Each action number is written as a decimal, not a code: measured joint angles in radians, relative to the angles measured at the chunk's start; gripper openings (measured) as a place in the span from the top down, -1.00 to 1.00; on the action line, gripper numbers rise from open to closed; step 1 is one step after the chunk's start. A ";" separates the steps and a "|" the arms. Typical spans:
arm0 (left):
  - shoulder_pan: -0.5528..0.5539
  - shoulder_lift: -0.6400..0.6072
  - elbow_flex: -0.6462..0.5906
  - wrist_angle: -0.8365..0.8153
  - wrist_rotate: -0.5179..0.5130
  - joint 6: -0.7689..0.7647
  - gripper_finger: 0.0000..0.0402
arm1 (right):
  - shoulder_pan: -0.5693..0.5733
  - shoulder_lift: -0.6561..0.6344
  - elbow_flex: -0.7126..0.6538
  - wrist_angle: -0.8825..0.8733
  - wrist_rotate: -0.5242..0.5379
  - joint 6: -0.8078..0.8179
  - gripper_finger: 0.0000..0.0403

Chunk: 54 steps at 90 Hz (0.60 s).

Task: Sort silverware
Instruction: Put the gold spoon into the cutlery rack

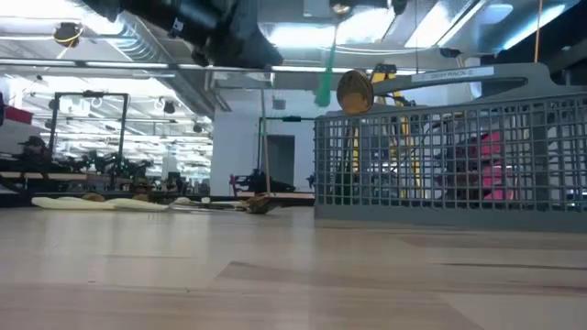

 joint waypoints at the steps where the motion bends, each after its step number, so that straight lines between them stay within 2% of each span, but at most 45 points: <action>1: 0.001 0.000 0.000 -0.003 0.003 -0.004 -0.24 | 0.003 -0.004 0.000 -0.007 0.008 -0.008 1.00; 11: 0.013 0.000 0.000 -0.007 0.055 -0.040 -0.24 | 0.029 -0.043 0.000 -0.078 0.069 -0.059 1.00; 26: 0.019 0.000 0.000 -0.010 0.086 -0.057 -0.24 | 0.064 -0.055 0.000 -0.181 0.076 -0.024 1.00; 39: 0.027 0.001 0.000 -0.006 0.086 -0.058 -0.24 | 0.093 -0.006 0.000 -0.204 0.111 -0.021 1.00; 54: 0.035 0.001 0.000 -0.017 0.086 -0.063 -0.24 | 0.108 0.095 0.000 -0.196 0.200 -0.110 1.00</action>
